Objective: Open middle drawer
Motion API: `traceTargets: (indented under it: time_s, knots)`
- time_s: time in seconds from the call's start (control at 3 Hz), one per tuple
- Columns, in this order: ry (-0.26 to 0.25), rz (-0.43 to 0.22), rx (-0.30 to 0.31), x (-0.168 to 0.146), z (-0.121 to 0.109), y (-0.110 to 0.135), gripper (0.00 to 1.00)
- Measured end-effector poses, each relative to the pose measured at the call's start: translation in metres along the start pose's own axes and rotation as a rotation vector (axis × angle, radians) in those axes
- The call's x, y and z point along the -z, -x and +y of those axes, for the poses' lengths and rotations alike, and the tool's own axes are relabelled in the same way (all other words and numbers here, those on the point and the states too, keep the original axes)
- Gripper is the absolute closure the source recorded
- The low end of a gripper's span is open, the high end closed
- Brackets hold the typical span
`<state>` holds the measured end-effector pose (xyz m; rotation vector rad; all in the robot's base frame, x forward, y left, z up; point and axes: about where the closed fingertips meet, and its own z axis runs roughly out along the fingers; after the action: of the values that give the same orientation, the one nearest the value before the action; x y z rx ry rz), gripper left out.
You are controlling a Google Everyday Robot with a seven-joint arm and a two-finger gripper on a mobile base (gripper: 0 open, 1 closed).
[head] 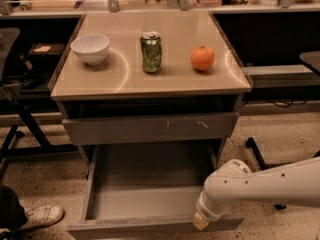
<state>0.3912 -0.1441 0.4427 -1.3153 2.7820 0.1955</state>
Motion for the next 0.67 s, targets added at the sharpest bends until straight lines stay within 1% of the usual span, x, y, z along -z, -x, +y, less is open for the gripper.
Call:
traceTargets:
  time_s: [0.33, 0.67]
  knots:
    - [0.005, 0.009, -0.023, 0.0049, 0.0073, -0.0065, 1.00]
    - [0.005, 0.009, -0.024, 0.0067, 0.0075, -0.0064, 1.00]
